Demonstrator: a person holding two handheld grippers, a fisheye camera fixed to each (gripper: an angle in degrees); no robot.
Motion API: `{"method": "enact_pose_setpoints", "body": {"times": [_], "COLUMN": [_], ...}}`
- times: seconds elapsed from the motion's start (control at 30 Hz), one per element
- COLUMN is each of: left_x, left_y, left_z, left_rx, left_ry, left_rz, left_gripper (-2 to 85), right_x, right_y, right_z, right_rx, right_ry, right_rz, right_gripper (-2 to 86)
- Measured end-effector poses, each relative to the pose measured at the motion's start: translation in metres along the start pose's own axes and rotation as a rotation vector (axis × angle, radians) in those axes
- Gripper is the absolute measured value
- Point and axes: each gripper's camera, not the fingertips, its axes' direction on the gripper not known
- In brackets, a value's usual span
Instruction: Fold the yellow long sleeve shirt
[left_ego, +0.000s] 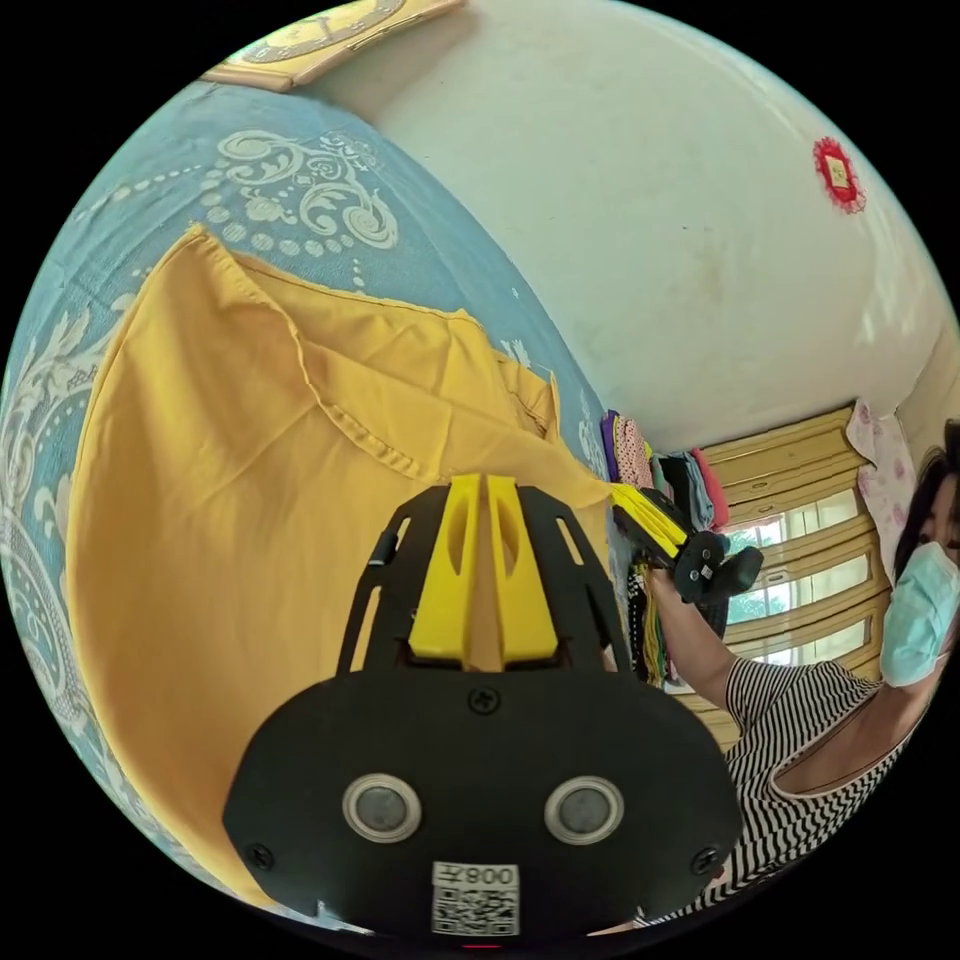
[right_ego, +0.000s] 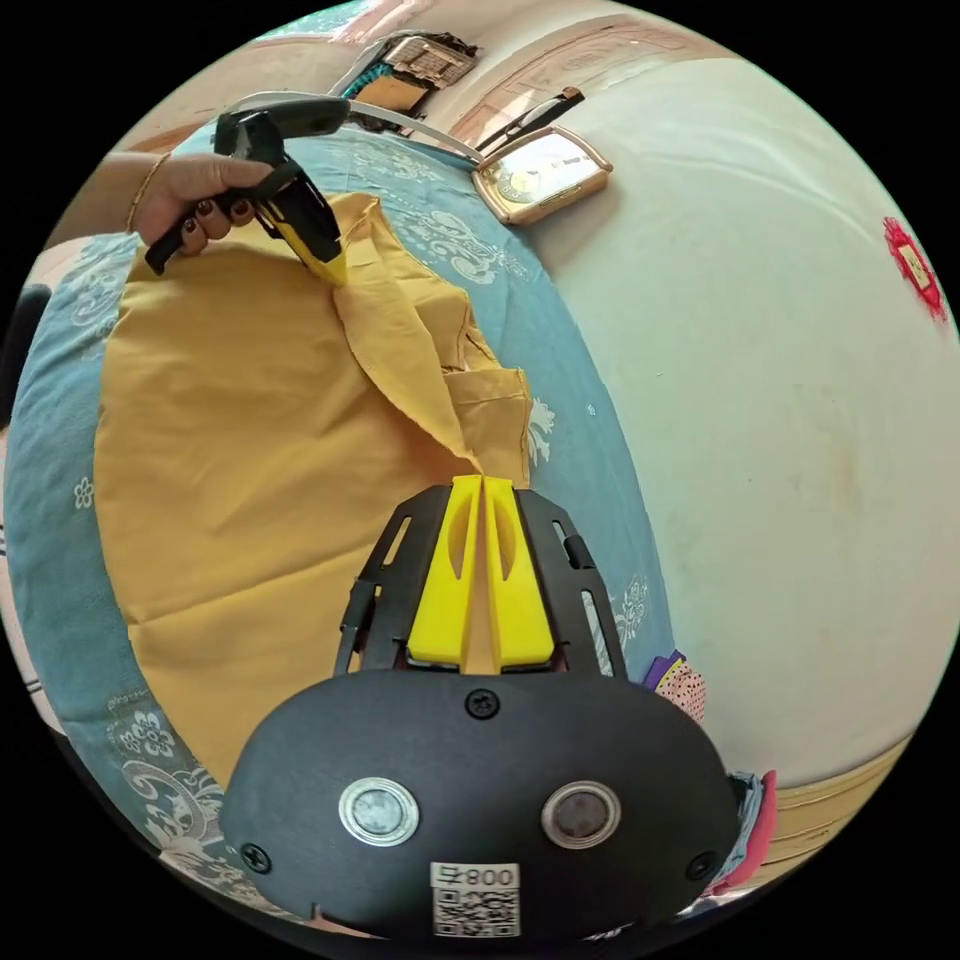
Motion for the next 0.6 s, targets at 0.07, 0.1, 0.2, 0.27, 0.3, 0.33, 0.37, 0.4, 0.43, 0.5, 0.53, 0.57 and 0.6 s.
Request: {"method": "enact_pose_setpoints", "body": {"times": [0.07, 0.1, 0.2, 0.27, 0.3, 0.33, 0.37, 0.4, 0.43, 0.5, 0.53, 0.57, 0.6], "left_x": [0.013, 0.015, 0.026, 0.037, 0.041, 0.049, 0.058, 0.063, 0.073, 0.089, 0.098, 0.107, 0.111], "left_y": [0.003, 0.004, 0.009, 0.003, 0.001, -0.006, -0.013, -0.016, -0.024, -0.037, -0.047, -0.058, -0.064], "left_z": [-0.003, -0.001, 0.021, 0.030, 0.030, 0.027, 0.023, 0.021, 0.016, 0.012, 0.012, 0.013, 0.014], "left_rx": [-0.003, -0.015, -0.124, -0.145, -0.135, -0.106, -0.083, -0.071, -0.044, -0.016, -0.004, 0.002, 0.004], "left_ry": [0.034, 0.035, 0.015, -0.054, -0.074, -0.112, -0.151, -0.168, -0.194, -0.235, -0.254, -0.272, -0.278], "left_rz": [0.029, 0.025, 0.034, 0.058, 0.067, 0.089, 0.117, 0.131, 0.165, 0.213, 0.240, 0.260, 0.270], "left_gripper": [1.7, 1.6, 0.9, 0.6, 0.6, 0.5, 0.5, 0.5, 0.5, 0.5, 0.4, 0.4, 0.4], "right_x": [0.015, 0.019, 0.036, 0.050, 0.053, 0.059, 0.065, 0.068, 0.074, 0.082, 0.087, 0.091, 0.094], "right_y": [0.002, 0.003, 0.006, 0.011, 0.012, 0.015, 0.018, 0.020, 0.024, 0.030, 0.034, 0.038, 0.040], "right_z": [0.008, 0.010, 0.022, 0.030, 0.033, 0.037, 0.042, 0.045, 0.051, 0.060, 0.068, 0.077, 0.082], "right_rx": [0.004, 0.006, 0.008, 0.024, 0.024, 0.026, 0.028, 0.029, 0.032, 0.039, 0.041, 0.036, 0.033], "right_ry": [-0.014, -0.019, -0.062, -0.097, -0.105, -0.118, -0.129, -0.133, -0.145, -0.165, -0.176, -0.192, -0.199], "right_rz": [0.037, 0.045, 0.086, 0.120, 0.128, 0.141, 0.153, 0.159, 0.172, 0.193, 0.207, 0.222, 0.232], "right_gripper": [-0.1, -0.1, -0.1, -0.1, -0.1, -0.1, -0.1, -0.1, -0.1, -0.1, -0.1, -0.1, -0.1]}}
